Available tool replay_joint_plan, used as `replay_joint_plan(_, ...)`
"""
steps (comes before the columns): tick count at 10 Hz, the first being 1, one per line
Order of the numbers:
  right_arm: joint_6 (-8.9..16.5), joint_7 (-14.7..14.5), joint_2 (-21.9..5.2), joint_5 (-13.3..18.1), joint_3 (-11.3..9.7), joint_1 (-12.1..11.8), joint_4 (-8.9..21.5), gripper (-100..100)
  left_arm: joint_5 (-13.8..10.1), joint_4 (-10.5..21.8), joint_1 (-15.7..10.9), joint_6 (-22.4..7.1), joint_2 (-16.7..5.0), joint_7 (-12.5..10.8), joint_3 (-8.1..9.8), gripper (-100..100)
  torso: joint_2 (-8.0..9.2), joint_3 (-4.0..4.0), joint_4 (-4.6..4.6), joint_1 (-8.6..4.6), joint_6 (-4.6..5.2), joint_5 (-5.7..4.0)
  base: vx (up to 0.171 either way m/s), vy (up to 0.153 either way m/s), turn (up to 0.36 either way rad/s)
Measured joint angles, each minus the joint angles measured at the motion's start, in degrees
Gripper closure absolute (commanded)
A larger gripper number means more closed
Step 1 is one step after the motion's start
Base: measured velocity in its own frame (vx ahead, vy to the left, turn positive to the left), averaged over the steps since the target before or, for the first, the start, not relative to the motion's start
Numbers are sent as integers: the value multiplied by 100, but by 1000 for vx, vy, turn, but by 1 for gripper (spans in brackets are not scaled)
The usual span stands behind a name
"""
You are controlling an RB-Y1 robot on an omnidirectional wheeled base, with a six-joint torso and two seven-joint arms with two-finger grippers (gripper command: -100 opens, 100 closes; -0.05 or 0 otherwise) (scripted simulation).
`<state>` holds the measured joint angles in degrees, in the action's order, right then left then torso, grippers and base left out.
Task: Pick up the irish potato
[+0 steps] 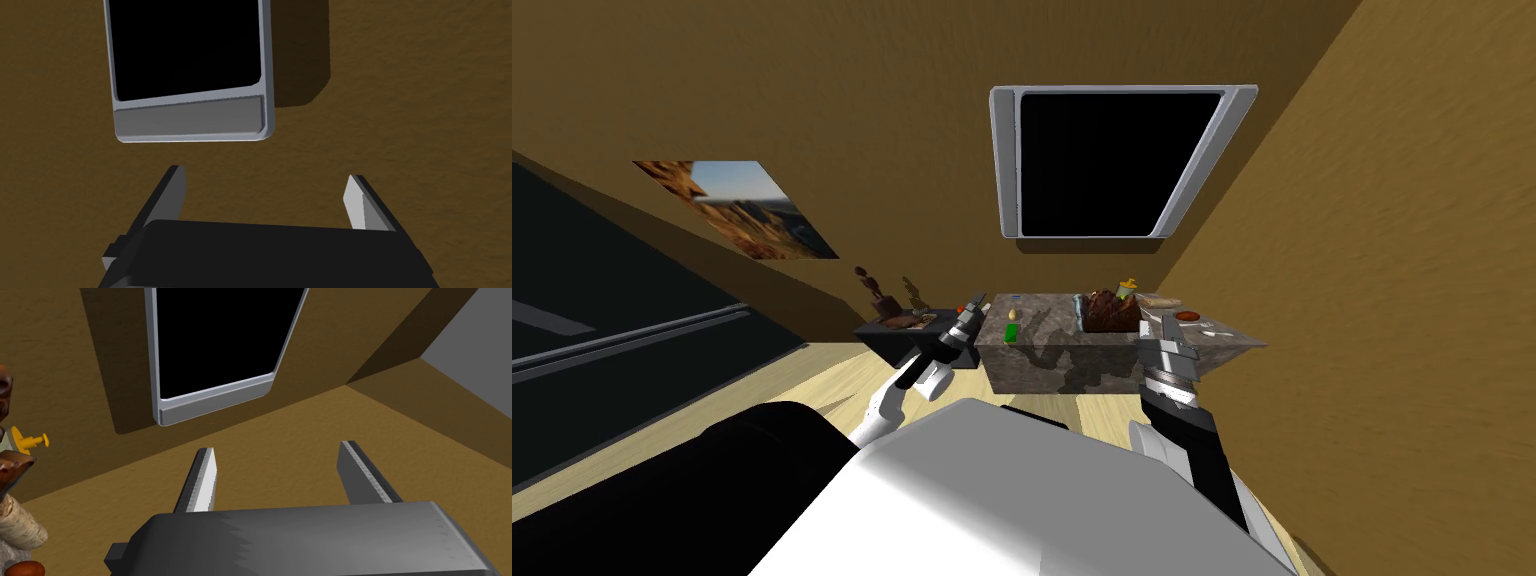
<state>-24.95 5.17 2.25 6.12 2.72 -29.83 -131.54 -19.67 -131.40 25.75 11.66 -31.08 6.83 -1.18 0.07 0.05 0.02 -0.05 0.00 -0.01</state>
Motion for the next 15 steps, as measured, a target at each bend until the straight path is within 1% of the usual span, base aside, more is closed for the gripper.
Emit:
replay_joint_plan(1,0,0,0,0,0,0,0,0,-119,21,3,-52,-142,14,2,-100,-2,-1,0,1,-1,0,-16,-22,-80)
replay_joint_plan(2,0,0,0,0,0,0,0,0,-292,45,2,-134,-323,27,20,-100,-2,-1,0,0,0,0,-14,-16,-32)
replay_joint_plan(3,0,0,0,0,0,0,0,0,-396,72,-2,-186,-454,39,18,-100,-3,-1,0,2,-2,0,-21,-20,-72)
replay_joint_plan(4,0,0,0,0,0,0,0,0,-558,120,9,-243,-629,63,6,-100,-1,-1,0,1,0,0,-19,-15,-44)
replay_joint_plan(5,0,0,0,0,0,0,0,0,-650,154,-15,-302,-751,80,-1,-100,-1,-1,0,2,-1,0,-25,-20,-93)
replay_joint_plan(6,0,0,0,0,0,0,0,0,-813,199,-29,-396,-925,98,-2,-100,0,0,0,0,0,0,-25,-19,-51)
replay_joint_plan(9,0,0,0,0,0,0,0,0,-1114,291,-18,-594,-1331,165,-45,-100,4,3,1,-1,-2,0,-35,-28,-92)
replay_joint_plan(12,0,0,0,0,0,0,0,0,-1483,453,-45,-840,-1816,192,-75,-100,5,3,1,-4,1,0,-35,-27,-89)
replay_joint_plan(13,0,0,0,0,0,0,0,0,-1558,475,-21,-899,-1959,201,-78,-100,6,4,2,-3,-3,-1,-56,-33,-111)
replay_joint_plan(14,0,0,0,0,0,0,0,0,-1690,536,1,-976,-2153,207,-91,-100,12,7,2,-4,0,-1,-50,-33,-87)
replay_joint_plan(15,0,0,0,0,0,0,0,0,-1750,572,12,-1031,-2274,222,-116,-100,11,7,3,-4,-2,-1,-50,-42,-185)
